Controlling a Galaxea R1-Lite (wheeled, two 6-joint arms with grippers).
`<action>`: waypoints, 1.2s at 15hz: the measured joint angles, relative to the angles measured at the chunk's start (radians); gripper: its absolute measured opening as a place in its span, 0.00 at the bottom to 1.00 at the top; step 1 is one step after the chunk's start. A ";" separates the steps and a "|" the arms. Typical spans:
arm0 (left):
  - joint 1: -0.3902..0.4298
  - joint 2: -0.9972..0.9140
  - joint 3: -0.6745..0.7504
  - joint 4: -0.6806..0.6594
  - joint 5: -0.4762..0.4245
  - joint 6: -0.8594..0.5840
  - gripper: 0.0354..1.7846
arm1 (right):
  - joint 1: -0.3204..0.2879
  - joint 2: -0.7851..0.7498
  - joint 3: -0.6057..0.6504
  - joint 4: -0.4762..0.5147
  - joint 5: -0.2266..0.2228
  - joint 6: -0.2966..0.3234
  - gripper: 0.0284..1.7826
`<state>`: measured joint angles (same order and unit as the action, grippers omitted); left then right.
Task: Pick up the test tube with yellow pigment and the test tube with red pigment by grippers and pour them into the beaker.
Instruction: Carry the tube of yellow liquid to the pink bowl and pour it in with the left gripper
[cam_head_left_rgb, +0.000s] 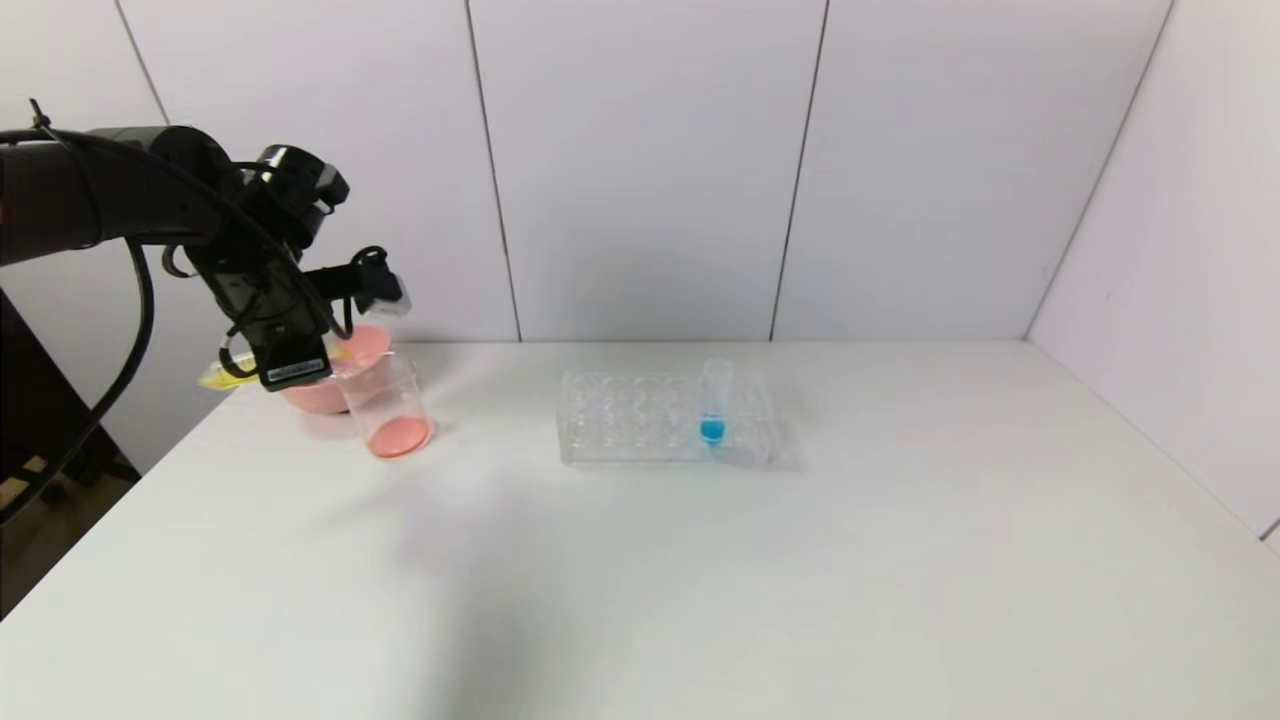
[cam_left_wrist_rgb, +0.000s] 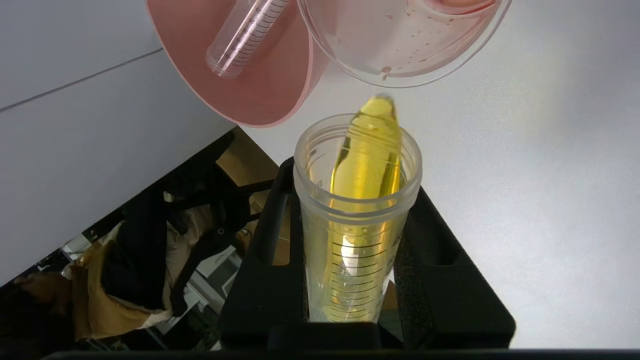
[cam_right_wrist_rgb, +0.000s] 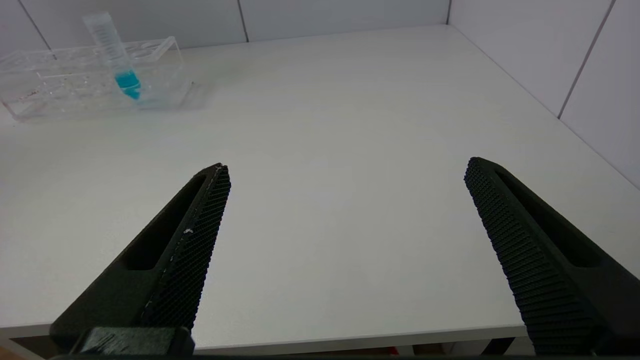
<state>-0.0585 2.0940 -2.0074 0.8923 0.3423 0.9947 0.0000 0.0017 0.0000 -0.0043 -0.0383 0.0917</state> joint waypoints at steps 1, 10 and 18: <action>-0.001 0.005 0.000 0.000 0.004 0.000 0.26 | 0.000 0.000 0.000 0.000 0.000 0.000 0.96; -0.010 0.060 -0.001 -0.041 0.079 -0.004 0.26 | 0.000 0.000 0.000 0.000 0.000 0.000 0.96; -0.080 0.080 -0.001 -0.007 0.300 0.020 0.26 | 0.000 0.000 0.000 0.000 0.000 0.000 0.96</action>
<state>-0.1385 2.1745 -2.0081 0.8851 0.6421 1.0149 0.0000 0.0017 0.0000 -0.0043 -0.0383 0.0917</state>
